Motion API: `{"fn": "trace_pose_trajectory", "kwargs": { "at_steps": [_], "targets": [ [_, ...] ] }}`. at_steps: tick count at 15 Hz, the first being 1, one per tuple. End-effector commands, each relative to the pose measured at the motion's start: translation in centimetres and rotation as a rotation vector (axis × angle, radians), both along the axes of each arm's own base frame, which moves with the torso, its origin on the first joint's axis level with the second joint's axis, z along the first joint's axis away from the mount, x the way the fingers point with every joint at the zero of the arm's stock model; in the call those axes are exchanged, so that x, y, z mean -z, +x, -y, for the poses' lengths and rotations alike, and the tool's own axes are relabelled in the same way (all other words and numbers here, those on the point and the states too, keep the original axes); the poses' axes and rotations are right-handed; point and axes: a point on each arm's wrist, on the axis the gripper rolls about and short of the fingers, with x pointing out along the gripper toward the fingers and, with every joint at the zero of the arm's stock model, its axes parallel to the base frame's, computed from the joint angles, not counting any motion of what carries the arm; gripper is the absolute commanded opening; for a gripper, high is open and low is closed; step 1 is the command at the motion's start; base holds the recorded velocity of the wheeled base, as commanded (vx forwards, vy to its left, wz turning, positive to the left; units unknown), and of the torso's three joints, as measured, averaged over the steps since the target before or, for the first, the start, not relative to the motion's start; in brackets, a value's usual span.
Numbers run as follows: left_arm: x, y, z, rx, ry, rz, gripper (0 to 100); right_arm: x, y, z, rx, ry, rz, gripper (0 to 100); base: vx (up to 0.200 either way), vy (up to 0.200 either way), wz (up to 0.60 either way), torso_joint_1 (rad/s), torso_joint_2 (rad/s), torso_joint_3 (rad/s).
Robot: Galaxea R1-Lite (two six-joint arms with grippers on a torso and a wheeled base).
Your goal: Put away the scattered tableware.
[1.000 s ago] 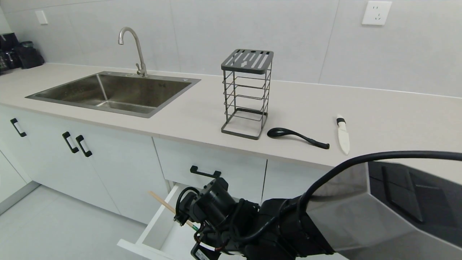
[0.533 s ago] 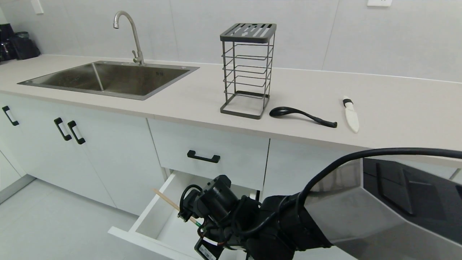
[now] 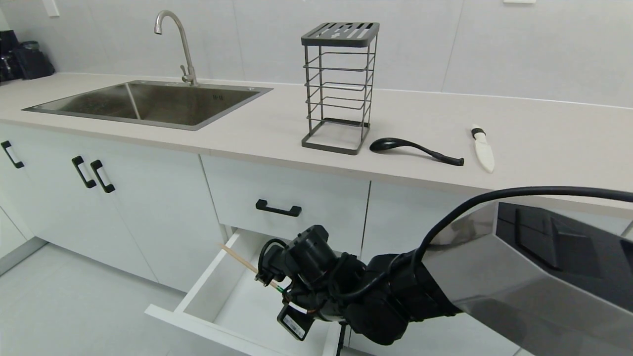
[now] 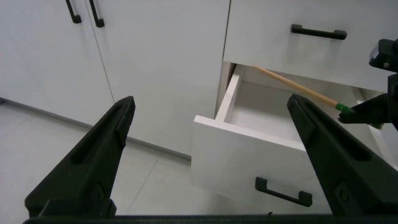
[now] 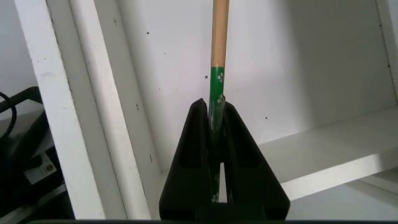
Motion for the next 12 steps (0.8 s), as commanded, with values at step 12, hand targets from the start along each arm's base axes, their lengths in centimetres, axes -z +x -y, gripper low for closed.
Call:
{"fn": "trace_pose_trajectory", "kwargs": {
  "at_steps": [12],
  "targets": [
    [0.0, 0.0, 0.0, 0.000, 0.000, -0.001, 100, 2.2, 1.1, 0.7, 0.082, -0.115, 0.083, 0, 0.000, 0.000, 0.00, -0.059, 0.07, 0.026]
  ]
}}
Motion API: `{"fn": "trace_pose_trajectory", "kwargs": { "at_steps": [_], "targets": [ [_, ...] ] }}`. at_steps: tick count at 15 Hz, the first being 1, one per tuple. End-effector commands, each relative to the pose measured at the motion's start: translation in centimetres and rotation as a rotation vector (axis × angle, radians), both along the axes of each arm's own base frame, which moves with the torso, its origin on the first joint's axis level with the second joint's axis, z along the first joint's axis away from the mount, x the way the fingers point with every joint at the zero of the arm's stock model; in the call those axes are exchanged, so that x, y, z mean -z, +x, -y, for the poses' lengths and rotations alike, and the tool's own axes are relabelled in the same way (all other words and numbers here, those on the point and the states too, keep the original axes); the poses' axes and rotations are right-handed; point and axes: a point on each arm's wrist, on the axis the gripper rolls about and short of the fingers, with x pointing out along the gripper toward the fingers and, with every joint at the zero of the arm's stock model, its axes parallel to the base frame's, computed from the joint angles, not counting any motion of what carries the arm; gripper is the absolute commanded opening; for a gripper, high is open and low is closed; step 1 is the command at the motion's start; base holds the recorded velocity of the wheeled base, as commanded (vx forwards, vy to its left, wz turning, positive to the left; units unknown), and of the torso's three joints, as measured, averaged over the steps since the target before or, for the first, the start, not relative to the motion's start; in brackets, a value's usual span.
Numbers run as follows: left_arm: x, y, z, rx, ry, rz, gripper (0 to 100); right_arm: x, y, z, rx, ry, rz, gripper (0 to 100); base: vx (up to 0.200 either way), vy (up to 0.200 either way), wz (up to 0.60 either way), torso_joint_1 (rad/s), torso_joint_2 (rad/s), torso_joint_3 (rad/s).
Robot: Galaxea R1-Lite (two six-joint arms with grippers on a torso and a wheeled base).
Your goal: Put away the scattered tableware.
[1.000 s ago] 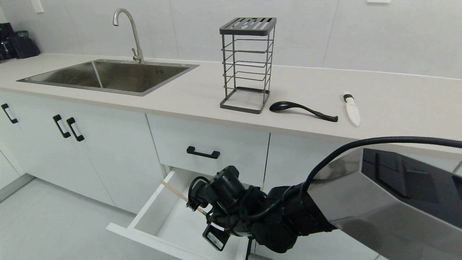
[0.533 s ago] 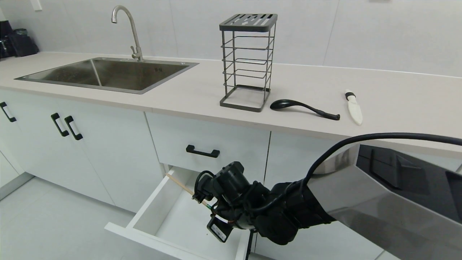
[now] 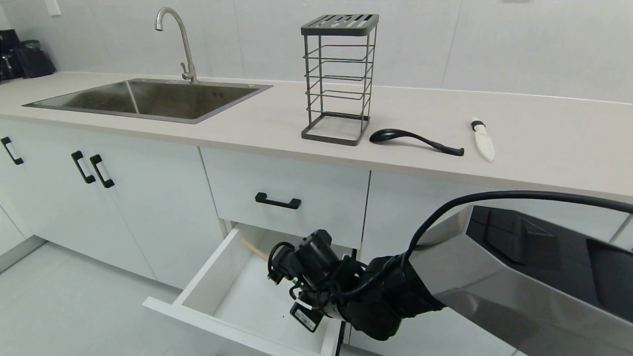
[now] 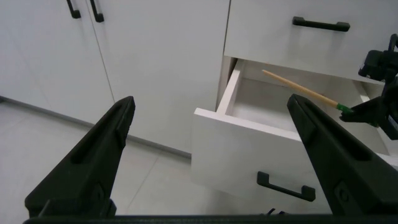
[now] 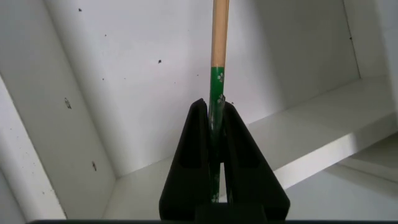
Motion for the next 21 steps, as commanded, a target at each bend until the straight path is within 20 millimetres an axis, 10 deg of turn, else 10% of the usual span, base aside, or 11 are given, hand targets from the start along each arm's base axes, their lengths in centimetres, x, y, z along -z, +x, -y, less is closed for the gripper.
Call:
{"fn": "trace_pose_trajectory", "kwargs": {
  "at_steps": [1, 21],
  "targets": [
    [0.0, 0.0, 0.0, -0.001, 0.000, 0.000, 100, 0.2, 0.0, -0.1, -0.003, -0.002, 0.001, 0, 0.000, 0.000, 0.00, -0.173, 0.27, 0.119],
    [0.0, 0.0, 0.0, -0.001, 0.000, 0.000, 100, 4.1, 2.5, -3.1, -0.009, -0.014, -0.006, 0, 0.000, 0.000, 0.00, -0.009, 0.05, 0.017]
  ]
}}
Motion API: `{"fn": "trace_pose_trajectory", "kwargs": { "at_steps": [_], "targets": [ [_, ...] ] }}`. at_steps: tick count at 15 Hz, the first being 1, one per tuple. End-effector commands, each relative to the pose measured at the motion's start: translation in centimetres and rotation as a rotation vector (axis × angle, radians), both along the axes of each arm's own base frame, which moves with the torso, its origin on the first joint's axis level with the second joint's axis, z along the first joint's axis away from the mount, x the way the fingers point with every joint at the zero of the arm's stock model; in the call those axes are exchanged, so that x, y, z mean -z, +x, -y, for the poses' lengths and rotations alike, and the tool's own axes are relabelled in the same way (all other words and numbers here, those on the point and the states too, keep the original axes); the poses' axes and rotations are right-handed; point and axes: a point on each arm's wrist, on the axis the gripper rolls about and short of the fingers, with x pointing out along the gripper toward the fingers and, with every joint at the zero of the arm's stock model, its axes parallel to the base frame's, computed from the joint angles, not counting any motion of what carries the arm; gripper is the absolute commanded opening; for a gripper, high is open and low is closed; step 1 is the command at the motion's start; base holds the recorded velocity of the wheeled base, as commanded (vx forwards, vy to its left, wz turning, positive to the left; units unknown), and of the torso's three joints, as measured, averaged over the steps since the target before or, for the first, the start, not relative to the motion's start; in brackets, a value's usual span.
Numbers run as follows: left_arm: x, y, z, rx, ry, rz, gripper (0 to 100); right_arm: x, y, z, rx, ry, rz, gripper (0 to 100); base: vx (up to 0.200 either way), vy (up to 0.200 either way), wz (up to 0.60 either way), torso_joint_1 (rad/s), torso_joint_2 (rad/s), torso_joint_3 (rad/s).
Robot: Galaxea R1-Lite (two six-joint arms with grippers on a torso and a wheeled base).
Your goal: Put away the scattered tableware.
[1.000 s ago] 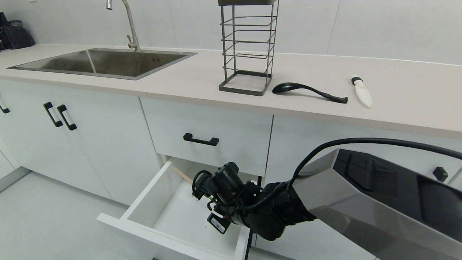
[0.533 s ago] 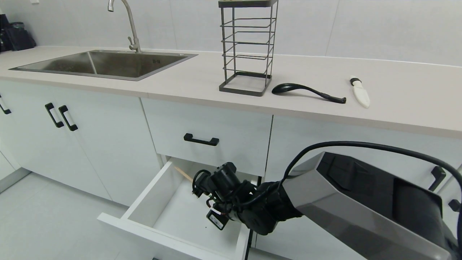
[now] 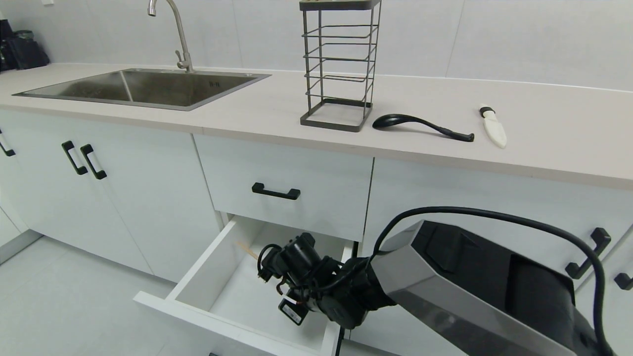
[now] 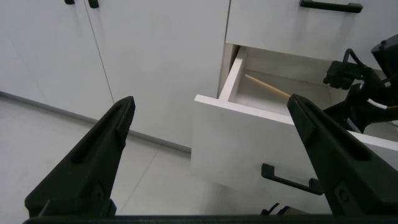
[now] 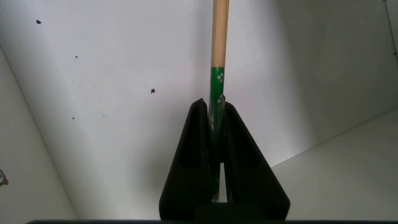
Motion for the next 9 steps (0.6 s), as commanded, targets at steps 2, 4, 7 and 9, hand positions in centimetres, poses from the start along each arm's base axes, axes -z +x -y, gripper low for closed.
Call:
{"fn": "trace_pose_trajectory", "kwargs": {
  "at_steps": [2, 4, 7, 9],
  "targets": [
    [-0.01, 0.01, 0.00, 0.000, 0.000, 0.000, 100, 0.45, -0.17, -0.17, -0.008, -0.025, -0.024, 0, 0.000, 0.000, 0.00, 0.000, 0.00, 0.000],
    [-0.01, 0.01, 0.00, 0.000, 0.000, 0.000, 100, 0.43, -0.22, -0.23, -0.010, -0.024, -0.025, 0, 0.000, 0.000, 0.00, 0.000, 0.00, 0.000],
    [-0.01, 0.01, 0.00, 0.000, 0.000, 0.000, 100, 0.47, -0.57, -0.36, -0.019, -0.028, -0.027, 0, 0.000, 0.000, 0.00, 0.000, 0.00, 0.000],
    [-0.01, 0.01, 0.00, 0.000, 0.000, 0.000, 100, 0.54, -0.79, -0.44, -0.028, -0.029, -0.034, 100, 0.000, 0.000, 0.00, 0.000, 0.00, 0.000]
  ]
}}
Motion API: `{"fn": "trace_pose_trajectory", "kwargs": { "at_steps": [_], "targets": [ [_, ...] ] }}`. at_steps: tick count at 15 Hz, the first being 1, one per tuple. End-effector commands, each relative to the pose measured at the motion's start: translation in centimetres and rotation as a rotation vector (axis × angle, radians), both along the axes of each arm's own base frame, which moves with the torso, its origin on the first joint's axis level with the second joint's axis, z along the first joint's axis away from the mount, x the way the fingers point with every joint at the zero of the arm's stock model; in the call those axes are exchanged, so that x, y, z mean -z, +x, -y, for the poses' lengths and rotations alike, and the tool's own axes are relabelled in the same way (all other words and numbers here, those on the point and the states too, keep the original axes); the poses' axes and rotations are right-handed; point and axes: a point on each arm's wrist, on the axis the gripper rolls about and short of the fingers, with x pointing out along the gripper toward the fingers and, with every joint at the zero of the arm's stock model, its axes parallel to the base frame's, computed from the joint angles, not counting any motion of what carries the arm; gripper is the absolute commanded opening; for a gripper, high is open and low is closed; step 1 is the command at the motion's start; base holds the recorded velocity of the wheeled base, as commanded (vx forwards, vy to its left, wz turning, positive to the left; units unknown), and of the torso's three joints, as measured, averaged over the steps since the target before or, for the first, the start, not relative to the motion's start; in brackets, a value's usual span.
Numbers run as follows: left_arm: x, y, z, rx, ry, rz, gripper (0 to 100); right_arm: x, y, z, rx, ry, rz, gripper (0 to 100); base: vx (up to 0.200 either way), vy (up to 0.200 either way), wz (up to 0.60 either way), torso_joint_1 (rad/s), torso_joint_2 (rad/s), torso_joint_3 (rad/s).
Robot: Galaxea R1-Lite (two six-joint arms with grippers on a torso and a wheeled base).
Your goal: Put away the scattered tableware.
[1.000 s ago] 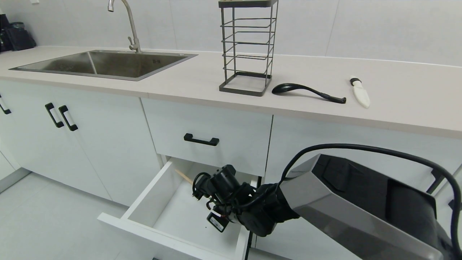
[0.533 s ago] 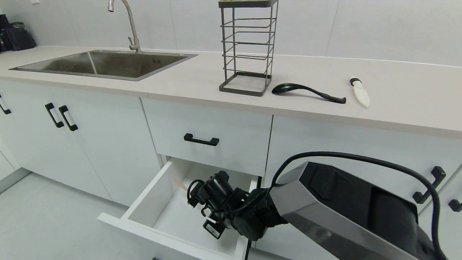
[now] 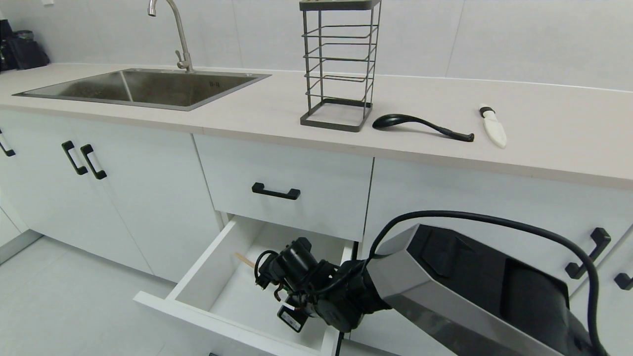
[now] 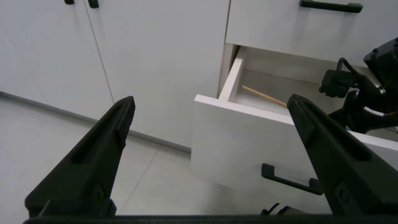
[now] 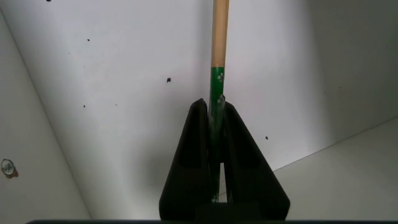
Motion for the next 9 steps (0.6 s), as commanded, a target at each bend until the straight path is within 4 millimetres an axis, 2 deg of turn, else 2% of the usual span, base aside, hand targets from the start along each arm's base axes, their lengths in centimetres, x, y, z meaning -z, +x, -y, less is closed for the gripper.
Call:
{"fn": "trace_pose_trajectory", "kwargs": {
  "at_steps": [1, 3, 5, 9],
  "targets": [
    [0.0, 0.0, 0.0, 0.000, -0.001, 0.000, 100, 0.0, -0.3, -0.2, -0.012, 0.004, -0.006, 100, 0.000, 0.000, 0.00, 0.000, 0.00, 0.000],
    [0.0, 0.0, 0.0, 0.000, -0.001, 0.000, 100, 0.0, -0.2, -0.1, -0.010, 0.008, -0.004, 100, 0.000, 0.000, 0.00, 0.000, 0.00, 0.000],
    [0.0, 0.0, 0.0, 0.000, -0.001, 0.000, 100, -1.1, 0.1, -0.1, -0.004, 0.029, 0.014, 100, 0.000, 0.000, 0.00, 0.000, 0.00, 0.000],
    [0.0, 0.0, 0.0, 0.000, -0.001, 0.000, 100, -6.9, -0.7, 0.6, -0.009, 0.104, 0.072, 100, 0.000, 0.000, 0.00, 0.000, 0.00, 0.000]
  ]
}}
